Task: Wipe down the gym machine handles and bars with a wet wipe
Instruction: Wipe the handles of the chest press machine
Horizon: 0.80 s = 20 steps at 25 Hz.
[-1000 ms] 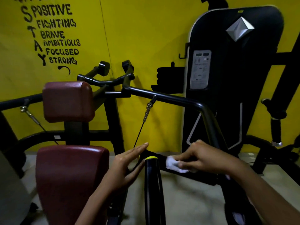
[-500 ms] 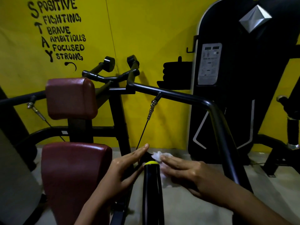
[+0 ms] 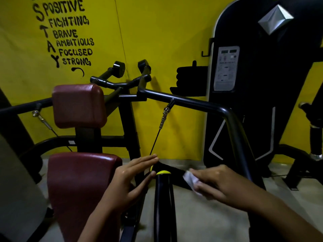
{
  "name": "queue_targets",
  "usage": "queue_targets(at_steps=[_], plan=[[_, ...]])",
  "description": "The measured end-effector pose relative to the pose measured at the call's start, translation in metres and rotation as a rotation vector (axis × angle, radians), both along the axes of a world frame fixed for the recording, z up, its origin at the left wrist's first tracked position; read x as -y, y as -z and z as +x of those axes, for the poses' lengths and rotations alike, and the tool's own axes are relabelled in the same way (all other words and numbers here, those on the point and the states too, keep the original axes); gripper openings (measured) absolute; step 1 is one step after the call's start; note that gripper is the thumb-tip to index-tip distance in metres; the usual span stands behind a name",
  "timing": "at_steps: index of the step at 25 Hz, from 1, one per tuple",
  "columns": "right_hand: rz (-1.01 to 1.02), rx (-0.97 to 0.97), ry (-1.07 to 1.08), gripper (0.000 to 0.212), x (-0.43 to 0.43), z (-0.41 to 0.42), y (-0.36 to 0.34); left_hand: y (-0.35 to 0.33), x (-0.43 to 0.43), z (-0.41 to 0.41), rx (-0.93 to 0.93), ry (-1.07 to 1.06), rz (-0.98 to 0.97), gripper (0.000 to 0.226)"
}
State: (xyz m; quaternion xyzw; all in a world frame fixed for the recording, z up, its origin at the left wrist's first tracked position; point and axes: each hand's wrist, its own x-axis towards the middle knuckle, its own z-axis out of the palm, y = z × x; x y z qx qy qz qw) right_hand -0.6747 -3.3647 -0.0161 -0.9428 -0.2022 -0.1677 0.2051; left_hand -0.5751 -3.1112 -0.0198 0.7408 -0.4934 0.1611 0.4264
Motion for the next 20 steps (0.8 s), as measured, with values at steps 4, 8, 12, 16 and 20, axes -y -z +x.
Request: queue_targets(at_steps=[4, 8, 12, 16, 20], plan=[[0.129, -0.264, -0.018, 0.041, -0.057, 0.046, -0.014, -0.001, -0.005, 0.006, 0.098, 0.011, 0.109, 0.056], [0.166, -0.362, 0.007, 0.039, -0.046, 0.037, -0.021, 0.003, -0.006, 0.009, 0.089, 0.022, 0.117, 0.062], [0.019, -0.449, 0.048, 0.036, 0.001, 0.004, -0.021, 0.006, -0.002, 0.007, 0.059, 0.023, 0.061, 0.051], [0.033, -0.391, -0.009, 0.041, -0.014, 0.018, -0.023, 0.006, 0.003, 0.006, 0.089, 0.027, 0.016, 0.045], [0.154, -0.237, 0.017, 0.037, -0.037, 0.024, -0.009, 0.008, 0.005, 0.004, 0.121, 0.01, -0.021, 0.035]])
